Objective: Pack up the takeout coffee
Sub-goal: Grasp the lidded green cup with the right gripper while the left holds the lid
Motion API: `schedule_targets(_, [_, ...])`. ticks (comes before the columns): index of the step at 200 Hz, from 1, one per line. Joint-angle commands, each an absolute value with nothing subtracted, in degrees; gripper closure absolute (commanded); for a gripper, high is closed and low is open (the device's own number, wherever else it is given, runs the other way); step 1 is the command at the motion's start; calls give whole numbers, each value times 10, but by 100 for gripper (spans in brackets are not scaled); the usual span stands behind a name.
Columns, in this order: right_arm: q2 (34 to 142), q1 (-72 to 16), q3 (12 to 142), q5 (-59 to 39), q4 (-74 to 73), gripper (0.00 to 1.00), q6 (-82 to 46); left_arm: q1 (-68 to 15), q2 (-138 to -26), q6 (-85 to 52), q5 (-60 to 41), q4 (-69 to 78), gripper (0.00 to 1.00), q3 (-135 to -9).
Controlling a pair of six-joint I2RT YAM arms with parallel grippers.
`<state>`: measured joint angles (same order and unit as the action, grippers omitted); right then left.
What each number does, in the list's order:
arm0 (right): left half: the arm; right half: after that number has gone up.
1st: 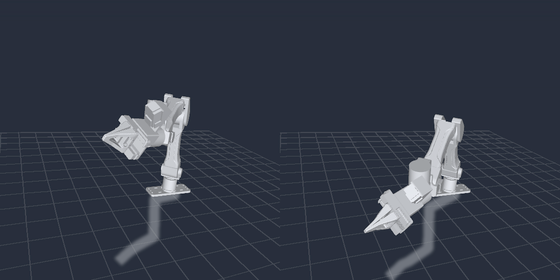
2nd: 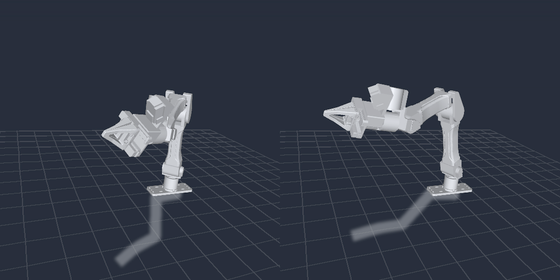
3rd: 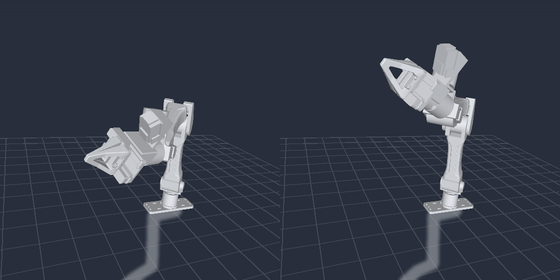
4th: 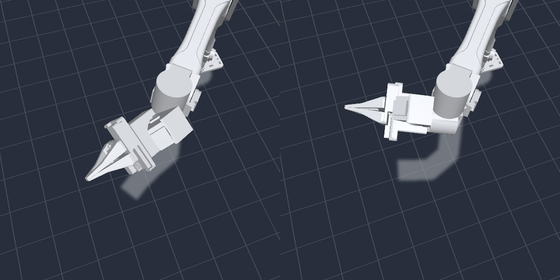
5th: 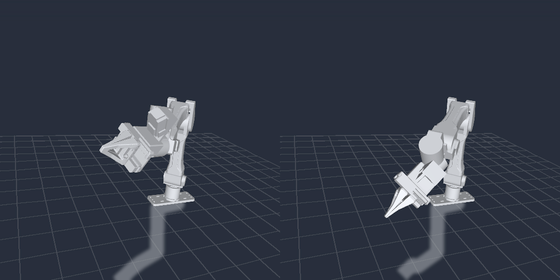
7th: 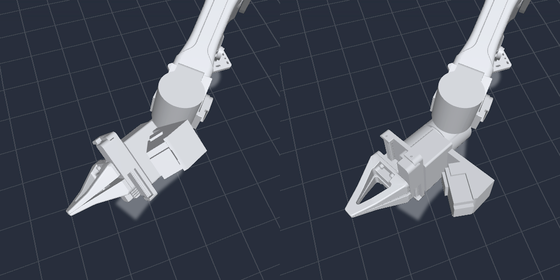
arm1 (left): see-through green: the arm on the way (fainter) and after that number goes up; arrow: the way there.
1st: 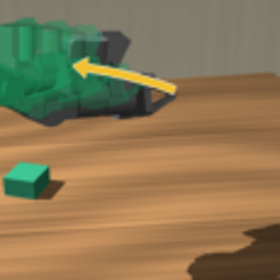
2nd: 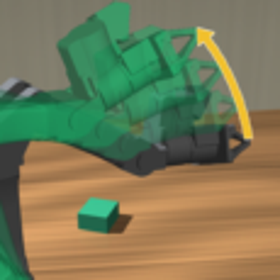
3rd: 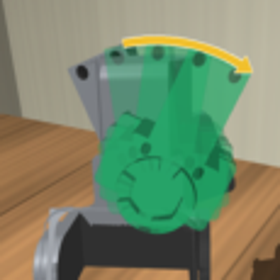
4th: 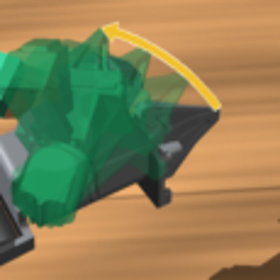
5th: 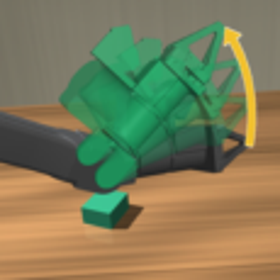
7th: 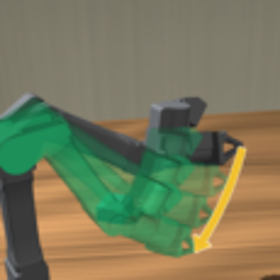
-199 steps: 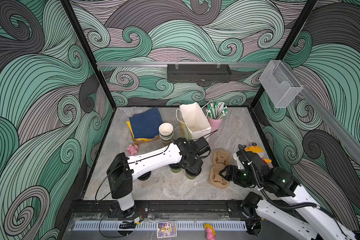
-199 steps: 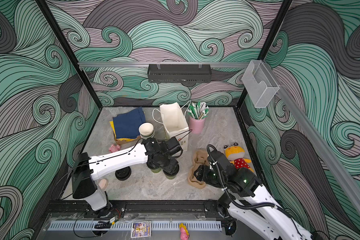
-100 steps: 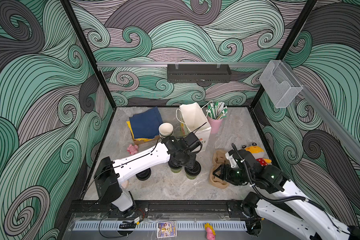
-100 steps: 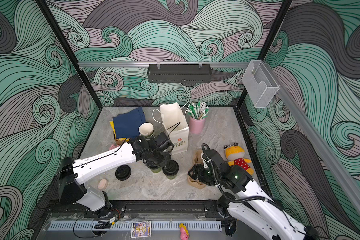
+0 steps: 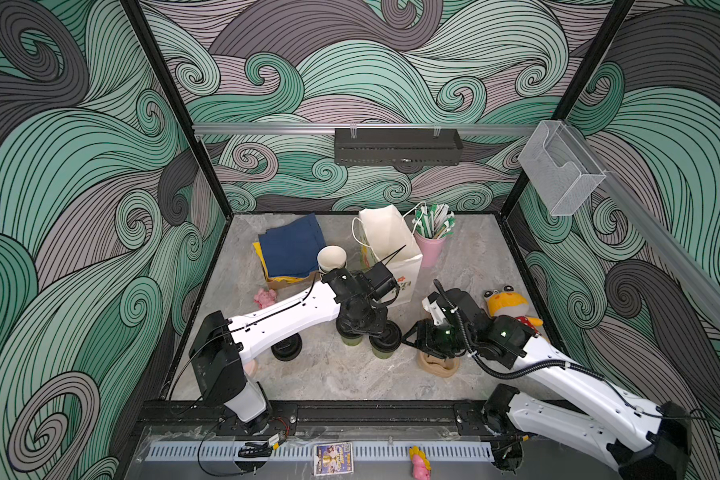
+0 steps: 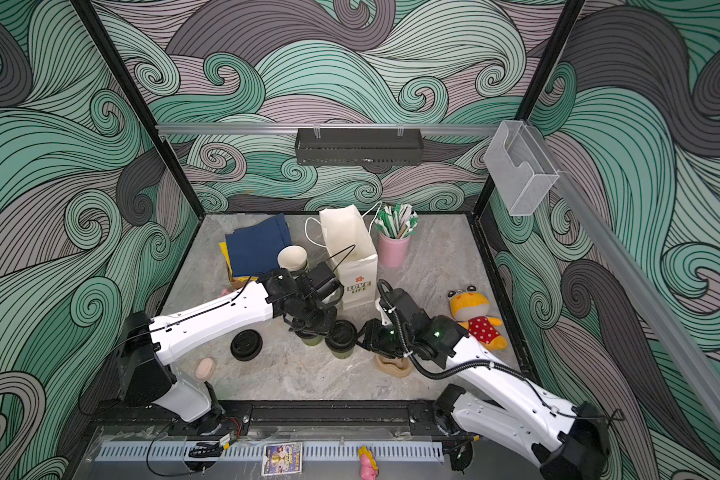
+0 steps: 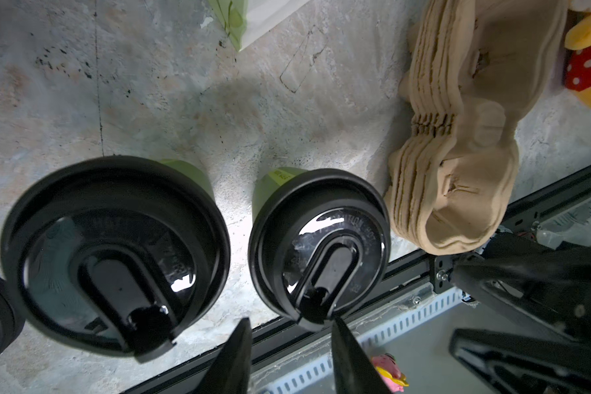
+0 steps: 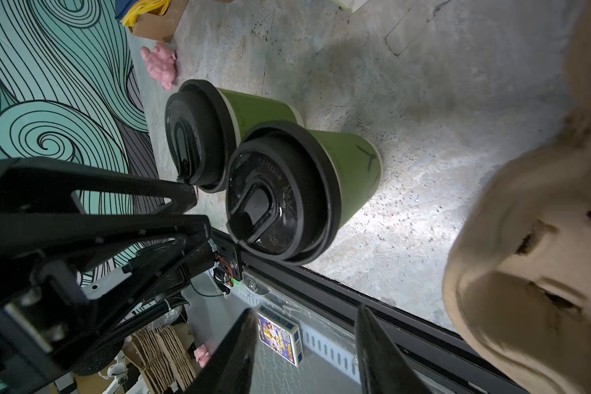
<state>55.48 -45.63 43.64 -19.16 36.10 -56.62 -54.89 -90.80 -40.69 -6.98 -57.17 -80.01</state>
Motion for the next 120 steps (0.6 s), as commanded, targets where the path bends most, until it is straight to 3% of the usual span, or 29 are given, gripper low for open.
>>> schedule_targets(1, [572, -469, 435, -182, 320, 52, -581, -541, -916, -398, -81, -573, 59, -806])
schedule_targets(120, [636, -471, 414, -162, 315, 62, -594, -536, -959, -378, -76, -568, 71, -804])
